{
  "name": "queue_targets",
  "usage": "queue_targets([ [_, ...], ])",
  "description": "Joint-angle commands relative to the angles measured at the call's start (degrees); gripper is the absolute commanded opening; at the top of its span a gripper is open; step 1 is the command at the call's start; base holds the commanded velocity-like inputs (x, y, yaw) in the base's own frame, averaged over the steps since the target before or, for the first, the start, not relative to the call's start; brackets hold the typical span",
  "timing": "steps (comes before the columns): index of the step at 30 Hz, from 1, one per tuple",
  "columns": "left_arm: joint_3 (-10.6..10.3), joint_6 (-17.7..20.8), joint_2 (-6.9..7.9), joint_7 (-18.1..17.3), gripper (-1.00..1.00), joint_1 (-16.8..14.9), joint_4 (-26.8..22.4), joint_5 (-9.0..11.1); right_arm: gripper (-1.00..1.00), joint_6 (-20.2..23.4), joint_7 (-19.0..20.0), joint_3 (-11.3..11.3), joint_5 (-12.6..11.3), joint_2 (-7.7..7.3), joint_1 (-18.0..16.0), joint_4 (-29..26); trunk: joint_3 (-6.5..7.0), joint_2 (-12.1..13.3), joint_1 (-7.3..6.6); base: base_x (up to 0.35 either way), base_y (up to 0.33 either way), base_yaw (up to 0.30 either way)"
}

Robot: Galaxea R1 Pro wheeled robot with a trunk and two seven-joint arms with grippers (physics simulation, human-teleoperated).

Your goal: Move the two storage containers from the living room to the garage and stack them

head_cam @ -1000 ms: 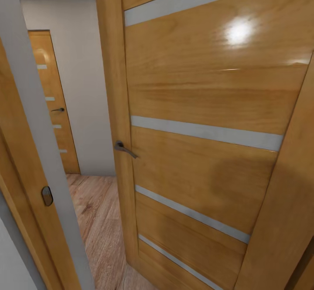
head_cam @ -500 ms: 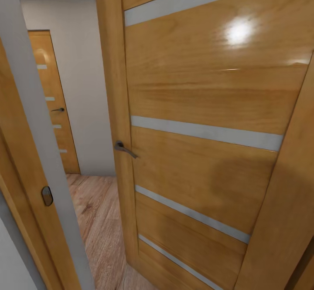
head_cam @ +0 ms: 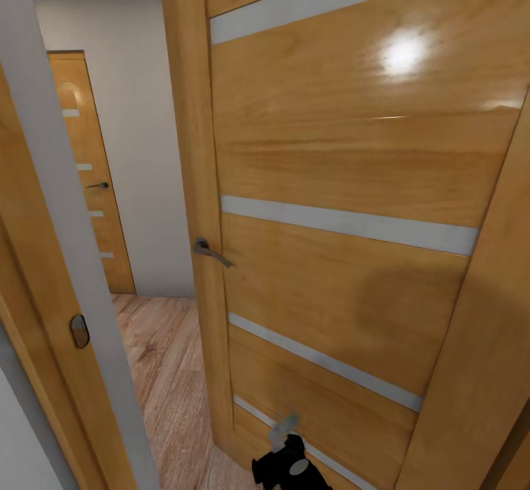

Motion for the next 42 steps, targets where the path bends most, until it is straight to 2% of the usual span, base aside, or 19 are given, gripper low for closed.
queue_targets([
  [1,0.0,-0.1,-0.01,-0.1,1.00,0.0,0.0,0.5,1.00,1.6,-0.6,0.2,-0.4,0.00,0.0,-1.8,-0.06,0.0,0.00,0.000,0.000,0.000],
  [6,0.0,-0.1,-0.01,-0.1,1.00,0.0,0.0,0.5,1.00,5.6,-0.8,0.2,-0.2,0.00,0.0,-6.1,-0.06,0.0,0.00,0.000,0.000,0.000],
  [15,0.0,-0.1,-0.01,-0.1,1.00,0.0,0.0,0.5,1.00,9.1,-1.1,0.2,4.5,0.00,-1.3,-8.1,-0.06,0.0,0.00,0.000,0.000,0.000],
  [17,0.0,-0.1,-0.01,-0.1,1.00,0.0,0.0,0.5,1.00,10.9,-1.1,0.1,4.6,0.00,-3.2,-8.7,-0.06,0.0,0.00,0.000,0.000,0.000],
  [22,0.0,-0.1,-0.03,-0.1,1.00,0.0,0.0,0.4,1.00,12.2,-1.1,0.2,4.2,0.00,-7.8,-8.9,-0.06,0.0,0.00,0.000,0.000,0.000],
  [31,0.0,-0.1,-0.01,-0.1,1.00,0.0,0.0,0.4,1.00,14.8,-1.3,0.3,4.1,0.00,-12.5,-9.1,-0.06,0.0,0.00,0.000,0.000,0.000],
  [37,0.0,-0.1,-0.03,-0.1,1.00,0.0,0.0,0.4,1.00,19.5,-5.0,0.5,4.2,0.00,-16.3,-8.9,-0.06,0.0,0.00,0.000,0.000,0.000],
  [42,0.0,-0.1,-0.03,-0.1,1.00,0.0,0.0,0.4,1.00,24.4,-11.8,3.4,4.6,0.00,-18.6,-8.4,-0.06,0.0,0.00,0.000,0.000,0.000],
])
